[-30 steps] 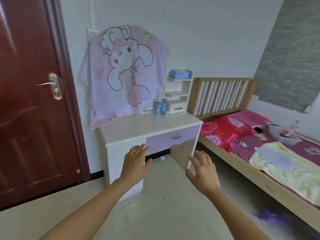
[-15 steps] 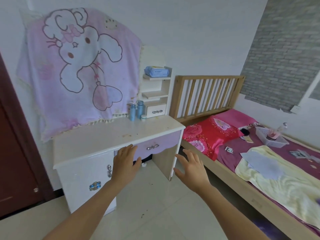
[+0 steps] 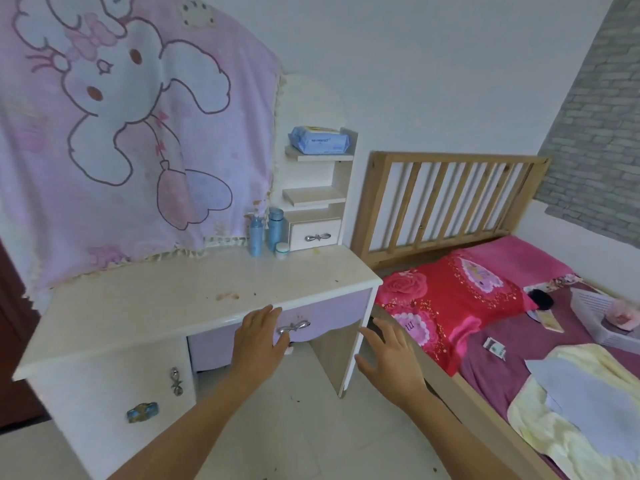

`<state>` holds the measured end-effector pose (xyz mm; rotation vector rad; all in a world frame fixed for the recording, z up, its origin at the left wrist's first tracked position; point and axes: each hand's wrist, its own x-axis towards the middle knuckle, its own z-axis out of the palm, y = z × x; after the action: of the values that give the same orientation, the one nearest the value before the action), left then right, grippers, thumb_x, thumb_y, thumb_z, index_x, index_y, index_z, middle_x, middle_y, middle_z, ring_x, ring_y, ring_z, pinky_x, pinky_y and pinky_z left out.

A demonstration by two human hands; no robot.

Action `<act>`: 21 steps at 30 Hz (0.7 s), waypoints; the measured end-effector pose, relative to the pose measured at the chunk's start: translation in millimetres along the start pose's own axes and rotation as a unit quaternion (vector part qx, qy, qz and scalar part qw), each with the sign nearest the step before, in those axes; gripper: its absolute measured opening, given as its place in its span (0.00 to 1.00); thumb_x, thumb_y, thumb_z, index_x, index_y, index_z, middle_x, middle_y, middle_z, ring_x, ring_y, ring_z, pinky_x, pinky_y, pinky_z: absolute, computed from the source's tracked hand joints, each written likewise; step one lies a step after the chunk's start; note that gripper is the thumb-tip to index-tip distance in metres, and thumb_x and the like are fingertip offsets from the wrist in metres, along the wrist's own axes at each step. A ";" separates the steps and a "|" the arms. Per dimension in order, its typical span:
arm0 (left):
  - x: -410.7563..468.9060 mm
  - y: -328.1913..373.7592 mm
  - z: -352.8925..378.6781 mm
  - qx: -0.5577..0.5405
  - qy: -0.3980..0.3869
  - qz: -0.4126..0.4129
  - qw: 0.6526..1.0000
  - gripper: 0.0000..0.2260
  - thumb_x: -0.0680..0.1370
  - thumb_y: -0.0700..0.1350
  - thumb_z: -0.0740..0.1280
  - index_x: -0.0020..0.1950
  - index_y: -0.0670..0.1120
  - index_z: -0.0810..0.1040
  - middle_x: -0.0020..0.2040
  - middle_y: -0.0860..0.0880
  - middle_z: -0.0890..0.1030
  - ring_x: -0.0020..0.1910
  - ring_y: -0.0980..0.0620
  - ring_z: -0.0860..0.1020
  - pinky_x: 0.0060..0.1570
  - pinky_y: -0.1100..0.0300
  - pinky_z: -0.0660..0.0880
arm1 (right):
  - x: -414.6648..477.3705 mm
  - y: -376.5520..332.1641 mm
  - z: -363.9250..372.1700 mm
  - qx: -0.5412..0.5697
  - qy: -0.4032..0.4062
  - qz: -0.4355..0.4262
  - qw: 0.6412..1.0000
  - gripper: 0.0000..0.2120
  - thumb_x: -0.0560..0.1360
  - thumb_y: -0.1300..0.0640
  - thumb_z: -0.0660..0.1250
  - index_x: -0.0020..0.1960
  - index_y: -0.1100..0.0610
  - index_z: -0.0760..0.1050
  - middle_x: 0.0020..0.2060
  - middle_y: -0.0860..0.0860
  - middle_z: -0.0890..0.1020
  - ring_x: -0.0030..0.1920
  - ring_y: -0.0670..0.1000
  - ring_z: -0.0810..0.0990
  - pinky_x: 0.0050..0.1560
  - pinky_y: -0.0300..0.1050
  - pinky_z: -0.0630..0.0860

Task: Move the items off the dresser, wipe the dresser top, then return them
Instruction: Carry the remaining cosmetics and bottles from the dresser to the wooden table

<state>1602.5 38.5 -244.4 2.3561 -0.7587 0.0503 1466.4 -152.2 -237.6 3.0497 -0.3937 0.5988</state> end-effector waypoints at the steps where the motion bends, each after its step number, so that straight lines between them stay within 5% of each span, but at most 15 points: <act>1: 13.4 4.0 7.0 0.000 0.008 -0.010 1.000 0.35 0.69 0.61 0.46 0.71 0.44 0.63 0.72 0.46 0.65 0.71 0.46 0.60 0.67 0.53 0.59 | 14.4 14.0 8.5 0.014 0.004 -0.008 1.000 0.29 0.55 0.49 0.80 0.53 0.52 0.76 0.49 0.57 0.82 0.49 0.58 0.82 0.41 0.51 0.80; 6: 72.2 20.6 42.5 -0.003 0.022 -0.081 0.996 0.35 0.68 0.60 0.47 0.71 0.45 0.63 0.72 0.47 0.64 0.72 0.47 0.59 0.69 0.55 0.57 | 81.0 66.8 33.8 0.041 -0.059 -0.035 0.997 0.24 0.56 0.45 0.69 0.51 0.50 0.75 0.45 0.54 0.83 0.44 0.55 0.84 0.36 0.45 0.80; 10: 92.5 23.6 68.9 -0.037 0.045 -0.139 0.989 0.43 0.62 0.64 0.43 0.70 0.42 0.66 0.70 0.43 0.67 0.69 0.45 0.63 0.68 0.55 0.58 | 122.4 84.1 83.6 0.113 -0.093 -0.056 0.988 0.30 0.52 0.47 0.80 0.51 0.52 0.75 0.46 0.57 0.83 0.44 0.58 0.84 0.35 0.46 0.80; 12: 89.9 15.2 80.4 -0.028 0.029 -0.164 0.986 0.43 0.62 0.65 0.41 0.71 0.44 0.64 0.71 0.46 0.65 0.70 0.47 0.62 0.68 0.57 0.57 | 130.3 76.6 104.6 0.139 -0.131 -0.068 0.979 0.26 0.62 0.47 0.73 0.58 0.54 0.74 0.55 0.61 0.79 0.55 0.61 0.79 0.46 0.51 0.79; 15: 99.8 -7.2 88.0 -0.034 0.018 -0.215 0.976 0.31 0.74 0.61 0.49 0.72 0.46 0.61 0.73 0.49 0.63 0.72 0.50 0.59 0.69 0.58 0.56 | 152.5 63.9 128.4 0.188 -0.210 -0.076 0.957 0.26 0.75 0.45 0.56 0.71 0.52 0.61 0.73 0.56 0.58 0.73 0.55 0.55 0.69 0.51 0.62; 17: 113.9 -27.9 90.5 -0.042 0.038 -0.232 0.971 0.22 0.79 0.51 0.57 0.72 0.46 0.61 0.72 0.48 0.63 0.72 0.50 0.59 0.69 0.58 0.56 | 177.5 59.5 143.1 0.203 -0.215 -0.080 0.952 0.27 0.75 0.43 0.54 0.72 0.51 0.59 0.73 0.53 0.56 0.74 0.52 0.52 0.69 0.48 0.59; 21: 156.8 -68.5 92.2 -0.051 0.083 -0.252 0.963 0.21 0.77 0.49 0.59 0.70 0.44 0.66 0.70 0.46 0.68 0.70 0.48 0.63 0.67 0.56 0.60 | 232.4 54.2 167.5 0.208 -0.236 -0.091 0.945 0.24 0.78 0.48 0.56 0.72 0.48 0.56 0.74 0.48 0.53 0.74 0.48 0.51 0.69 0.43 0.57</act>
<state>1755.2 -54.0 -321.2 2.3397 -0.0668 -0.0104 1723.3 -270.6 -308.3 3.5638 0.0323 -0.0857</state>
